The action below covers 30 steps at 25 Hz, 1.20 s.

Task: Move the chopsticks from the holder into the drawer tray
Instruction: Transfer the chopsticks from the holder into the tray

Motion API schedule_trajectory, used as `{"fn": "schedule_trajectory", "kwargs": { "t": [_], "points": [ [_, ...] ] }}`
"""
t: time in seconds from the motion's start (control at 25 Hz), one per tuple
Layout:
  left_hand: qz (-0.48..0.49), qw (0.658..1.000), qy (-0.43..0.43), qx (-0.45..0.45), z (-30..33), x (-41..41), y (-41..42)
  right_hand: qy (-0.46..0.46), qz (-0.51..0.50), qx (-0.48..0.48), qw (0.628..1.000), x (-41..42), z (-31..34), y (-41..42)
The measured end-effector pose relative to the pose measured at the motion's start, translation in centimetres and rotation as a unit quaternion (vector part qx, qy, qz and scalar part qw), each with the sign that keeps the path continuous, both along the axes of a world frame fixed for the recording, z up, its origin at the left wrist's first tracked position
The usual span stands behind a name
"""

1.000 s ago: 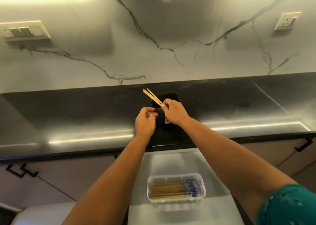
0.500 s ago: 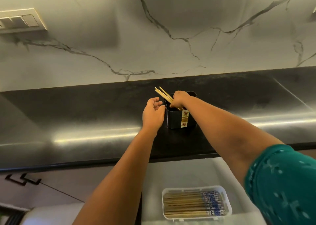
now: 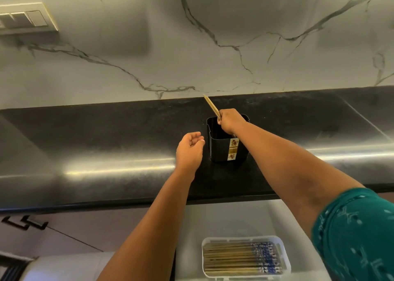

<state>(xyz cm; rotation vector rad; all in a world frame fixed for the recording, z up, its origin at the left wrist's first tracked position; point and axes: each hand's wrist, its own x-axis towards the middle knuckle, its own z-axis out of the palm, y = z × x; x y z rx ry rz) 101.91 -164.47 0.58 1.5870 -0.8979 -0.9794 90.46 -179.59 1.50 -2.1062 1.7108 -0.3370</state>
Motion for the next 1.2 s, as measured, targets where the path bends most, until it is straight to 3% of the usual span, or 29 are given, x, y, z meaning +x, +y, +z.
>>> {"fn": "schedule_trajectory", "kwargs": {
  "t": [0.12,0.24,0.32,0.44,0.52,0.6,0.72,0.8,0.88,1.04,1.2],
  "points": [
    [0.006,1.0,0.012,-0.02,1.4,-1.0,0.9,-0.142,-0.01,-0.069,0.987,-1.6,3.6,1.6],
    [0.006,0.998,0.017,-0.063,3.4,-2.6,2.7,-0.303,-0.026,-0.115,0.946,-4.1,8.9,4.0],
    [0.011,0.996,0.001,-0.087,4.8,-3.6,4.5,-0.402,-0.026,-0.069,0.913,-6.3,11.8,6.6],
    [0.049,0.995,-0.043,-0.078,6.6,-5.2,7.1,-0.494,0.011,0.149,0.857,-9.3,14.0,11.5],
    [0.023,0.997,-0.056,-0.039,7.8,-6.6,9.0,-0.504,0.015,0.245,0.828,-10.9,13.8,15.2],
    [-0.073,0.996,-0.048,0.012,8.3,-7.8,10.9,-0.459,0.016,0.269,0.846,-12.4,12.6,18.8],
    [-0.239,0.967,-0.005,0.091,7.2,-9.4,15.2,-0.419,0.041,0.308,0.853,-14.3,9.7,23.9],
    [-0.297,0.948,0.003,0.115,5.8,-10.6,18.3,-0.449,0.042,0.343,0.824,-15.5,8.1,26.8],
    [-0.323,0.936,0.021,0.139,4.1,-12.0,20.8,-0.473,0.039,0.372,0.797,-16.7,6.6,29.2],
    [-0.328,0.919,0.113,0.185,2.2,-14.6,24.1,-0.476,0.017,0.38,0.793,-18.9,4.2,32.2],
    [-0.309,0.923,0.142,0.18,2.8,-16.1,25.5,-0.503,-0.002,0.364,0.784,-20.6,3.6,33.6]
  ]
}}
